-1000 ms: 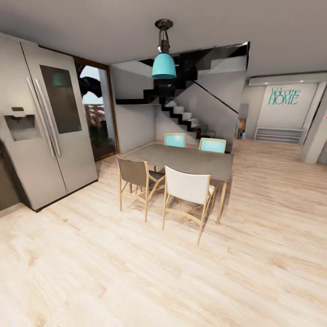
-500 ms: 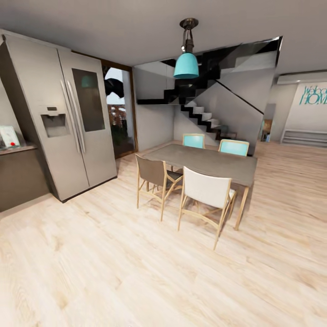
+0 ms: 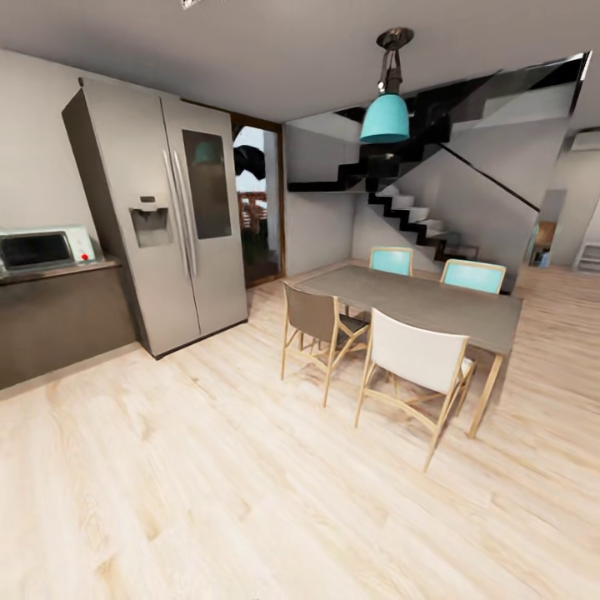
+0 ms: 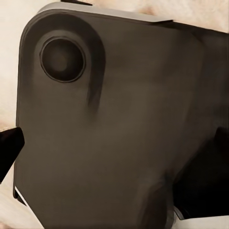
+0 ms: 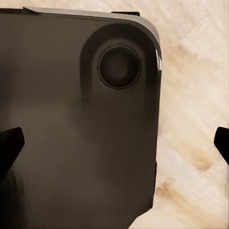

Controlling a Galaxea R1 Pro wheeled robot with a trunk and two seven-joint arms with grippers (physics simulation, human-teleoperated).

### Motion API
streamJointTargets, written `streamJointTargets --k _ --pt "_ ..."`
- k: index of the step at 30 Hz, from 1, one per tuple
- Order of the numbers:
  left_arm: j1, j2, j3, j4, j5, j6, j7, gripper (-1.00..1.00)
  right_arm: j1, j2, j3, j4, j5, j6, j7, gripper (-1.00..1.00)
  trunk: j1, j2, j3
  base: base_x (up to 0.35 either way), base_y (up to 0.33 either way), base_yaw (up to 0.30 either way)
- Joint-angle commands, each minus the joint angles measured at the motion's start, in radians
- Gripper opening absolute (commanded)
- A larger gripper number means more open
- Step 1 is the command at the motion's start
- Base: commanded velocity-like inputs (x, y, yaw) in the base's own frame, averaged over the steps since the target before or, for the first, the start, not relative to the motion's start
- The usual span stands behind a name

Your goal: In the kitchen, take the popcorn bag from the countertop, put it into the microwave, and heat it until the popcorn is cooked so the cooked popcorn ends up inside the bag.

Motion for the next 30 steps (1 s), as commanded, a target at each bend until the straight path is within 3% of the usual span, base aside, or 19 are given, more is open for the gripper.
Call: streamJointTargets --k 1,30 --pt "0.000 -0.001 0.000 -0.001 0.007 -0.001 0.000 1.00 0.000 0.000 0.000 0.000 0.000 -0.004 0.000 1.00 0.000 0.000 -0.001 0.000 0.000 0.274" --pt "0.000 -0.001 0.002 0.001 0.010 -0.030 0.002 1.00 0.000 -0.001 0.000 0.002 -0.001 -0.034 0.000 1.00 0.000 0.000 -0.001 0.000 0.000 0.274"
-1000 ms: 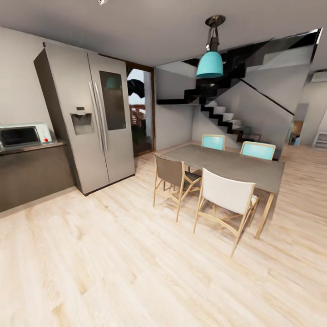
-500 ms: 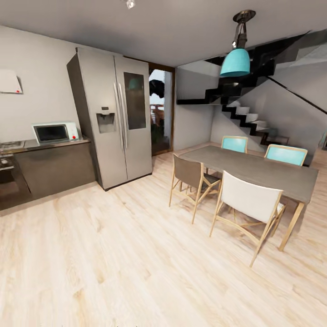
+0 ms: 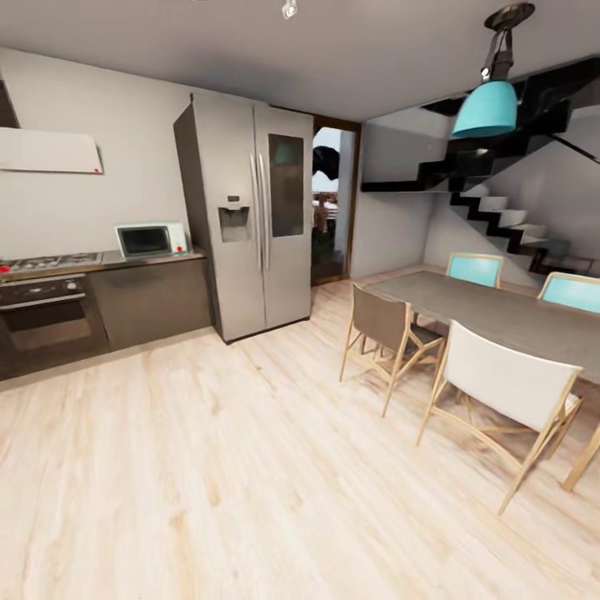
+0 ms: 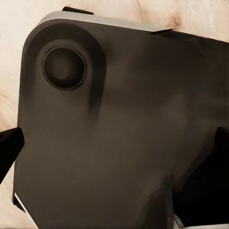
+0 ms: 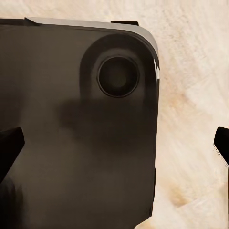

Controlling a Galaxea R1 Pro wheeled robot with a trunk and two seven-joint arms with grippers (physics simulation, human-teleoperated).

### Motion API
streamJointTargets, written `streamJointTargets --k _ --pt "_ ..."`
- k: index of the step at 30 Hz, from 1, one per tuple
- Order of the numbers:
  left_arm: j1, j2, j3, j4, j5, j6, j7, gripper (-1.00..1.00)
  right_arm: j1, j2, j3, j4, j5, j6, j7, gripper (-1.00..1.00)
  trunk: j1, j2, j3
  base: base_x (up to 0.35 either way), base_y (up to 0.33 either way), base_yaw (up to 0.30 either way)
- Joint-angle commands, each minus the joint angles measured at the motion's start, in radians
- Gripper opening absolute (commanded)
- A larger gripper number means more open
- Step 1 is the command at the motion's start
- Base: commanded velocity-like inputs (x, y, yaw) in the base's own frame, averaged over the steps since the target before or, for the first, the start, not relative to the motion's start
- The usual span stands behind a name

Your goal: In the kitchen, take the popcorn bag from the countertop, put it into the microwave, and heat it until the popcorn is cooked so the cooked popcorn ends up inside the bag.

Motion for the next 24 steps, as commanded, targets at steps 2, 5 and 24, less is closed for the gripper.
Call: streamJointTargets --k 2,5,24 --pt "0.000 0.000 0.000 -0.001 0.006 -0.002 0.001 1.00 0.000 0.000 0.000 0.000 0.000 -0.003 0.000 1.00 0.000 0.000 -0.001 0.000 0.000 0.274" --pt "0.000 0.000 0.000 -0.001 0.006 -0.002 0.001 1.00 0.000 0.000 0.000 0.000 0.000 -0.003 0.000 1.00 0.000 0.000 -0.001 0.000 0.000 0.274" --pt "0.000 0.000 0.000 -0.001 0.007 -0.001 0.001 1.00 0.000 0.000 0.000 0.000 0.000 -0.003 0.000 1.00 0.000 0.000 -0.001 0.000 0.000 0.274"
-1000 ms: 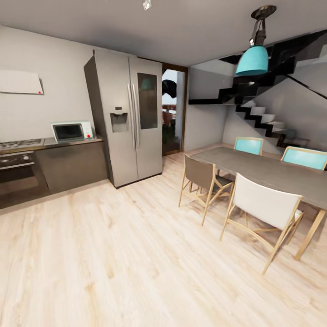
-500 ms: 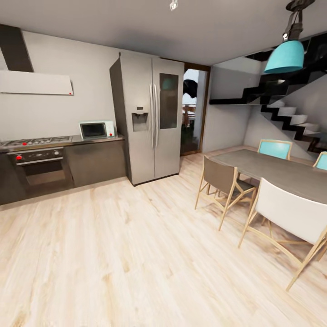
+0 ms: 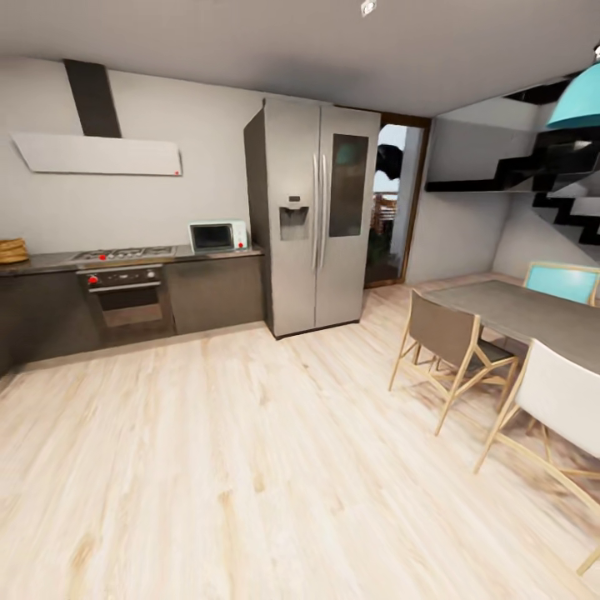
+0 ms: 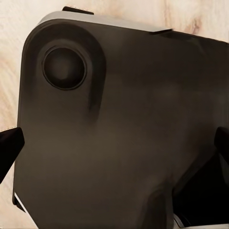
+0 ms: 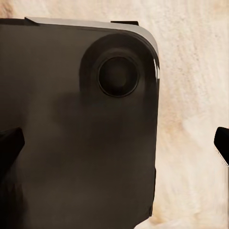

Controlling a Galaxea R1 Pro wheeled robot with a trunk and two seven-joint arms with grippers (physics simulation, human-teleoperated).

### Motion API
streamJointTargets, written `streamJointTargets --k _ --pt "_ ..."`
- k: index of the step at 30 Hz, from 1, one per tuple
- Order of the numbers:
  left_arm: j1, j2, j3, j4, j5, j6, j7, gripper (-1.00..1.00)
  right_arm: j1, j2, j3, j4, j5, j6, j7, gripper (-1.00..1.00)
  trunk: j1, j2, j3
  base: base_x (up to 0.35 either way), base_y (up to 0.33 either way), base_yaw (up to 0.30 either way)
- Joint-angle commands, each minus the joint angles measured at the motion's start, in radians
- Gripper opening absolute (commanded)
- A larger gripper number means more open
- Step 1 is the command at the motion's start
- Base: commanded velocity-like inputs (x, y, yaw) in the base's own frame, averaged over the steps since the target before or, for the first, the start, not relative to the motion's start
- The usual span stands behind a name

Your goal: In the kitchen, take the popcorn bag from the countertop, put it into the microwave, and heat it until the popcorn is cooked so the cooked popcorn ends up inside the bag.

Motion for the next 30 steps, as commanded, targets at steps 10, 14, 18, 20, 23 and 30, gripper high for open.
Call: streamJointTargets --k 10,14,18,20,23,30 --pt "0.000 -0.002 0.000 -0.001 0.006 -0.002 0.001 1.00 0.000 0.000 0.000 0.000 0.000 -0.003 0.000 1.00 0.000 0.000 -0.001 0.000 0.000 0.274" --pt "0.000 -0.001 0.000 -0.001 0.006 -0.002 0.001 1.00 0.000 0.000 0.000 0.000 0.000 -0.003 0.000 1.00 0.000 0.000 -0.001 0.000 0.000 0.274" --pt "0.000 0.000 0.000 -0.001 0.006 -0.002 0.001 1.00 0.000 0.000 0.000 0.000 0.000 -0.003 0.000 1.00 0.000 0.000 -0.001 0.000 0.000 0.274" --pt "0.000 0.000 0.000 -0.001 0.006 -0.002 0.001 1.00 0.000 0.000 0.000 0.000 0.000 -0.003 0.000 1.00 0.000 0.000 -0.001 0.000 0.000 0.274" --pt "0.001 0.000 0.000 -0.001 0.006 -0.002 0.001 1.00 0.000 0.000 0.000 0.000 0.000 -0.003 0.000 1.00 0.000 0.000 -0.001 0.000 0.000 0.274" --pt "0.000 0.000 0.000 -0.001 0.006 -0.002 0.001 1.00 0.000 0.000 0.000 0.000 0.000 -0.004 0.000 1.00 0.000 0.000 -0.001 0.000 0.000 0.274"
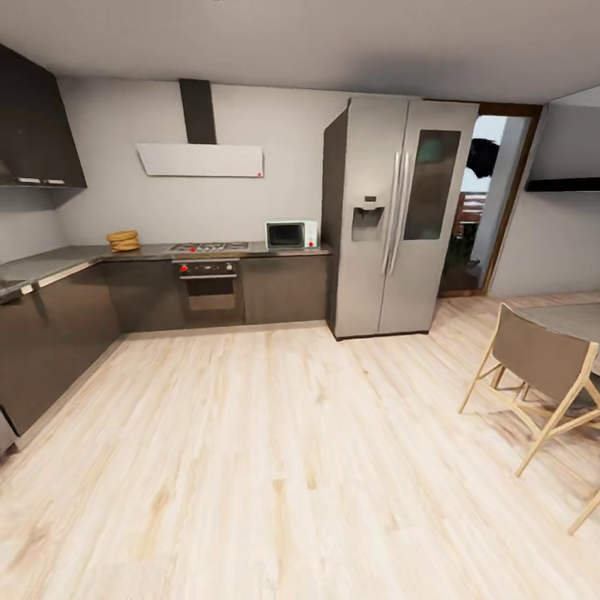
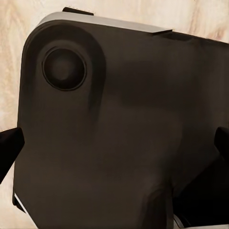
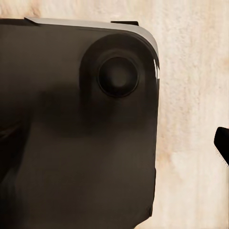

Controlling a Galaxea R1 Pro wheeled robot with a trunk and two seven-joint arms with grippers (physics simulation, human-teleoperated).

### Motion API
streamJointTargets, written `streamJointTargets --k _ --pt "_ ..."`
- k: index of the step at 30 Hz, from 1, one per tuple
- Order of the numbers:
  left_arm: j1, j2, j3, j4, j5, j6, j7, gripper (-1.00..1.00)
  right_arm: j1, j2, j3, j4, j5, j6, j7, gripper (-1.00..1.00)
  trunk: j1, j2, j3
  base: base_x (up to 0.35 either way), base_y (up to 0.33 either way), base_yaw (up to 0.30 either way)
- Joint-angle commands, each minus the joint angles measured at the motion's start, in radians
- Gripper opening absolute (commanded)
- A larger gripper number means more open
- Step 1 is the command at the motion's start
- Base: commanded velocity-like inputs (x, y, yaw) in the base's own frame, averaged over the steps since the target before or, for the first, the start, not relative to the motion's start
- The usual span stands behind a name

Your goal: In the kitchen, take the popcorn bag from the countertop, put it into the microwave, and heat it until the popcorn is cooked so the cooked popcorn ends up inside the bag.

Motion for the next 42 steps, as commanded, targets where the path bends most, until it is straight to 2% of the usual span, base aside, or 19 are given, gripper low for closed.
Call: streamJointTargets --k 1,16,20,42 --pt "0.001 0.000 0.001 -0.001 0.006 -0.002 0.001 1.00 0.000 -0.001 0.000 0.000 0.000 -0.004 0.000 1.00 0.000 0.000 -0.001 0.000 0.000 0.274" --pt "0.000 -0.002 -0.001 0.000 0.006 -0.002 0.001 1.00 0.000 -0.002 0.000 0.000 0.000 -0.003 0.000 1.00 0.000 0.000 -0.001 0.000 0.000 0.274" --pt "0.001 -0.001 -0.001 0.000 0.006 -0.001 0.000 1.00 0.000 -0.002 0.000 0.000 0.000 -0.002 0.000 1.00 0.000 0.000 -0.001 0.045 0.000 0.111" --pt "0.000 0.001 -0.003 0.000 0.007 0.008 -0.001 1.00 0.000 -0.003 0.002 0.000 0.005 -0.001 0.001 1.00 0.000 0.000 -0.001 0.311 0.000 0.003"
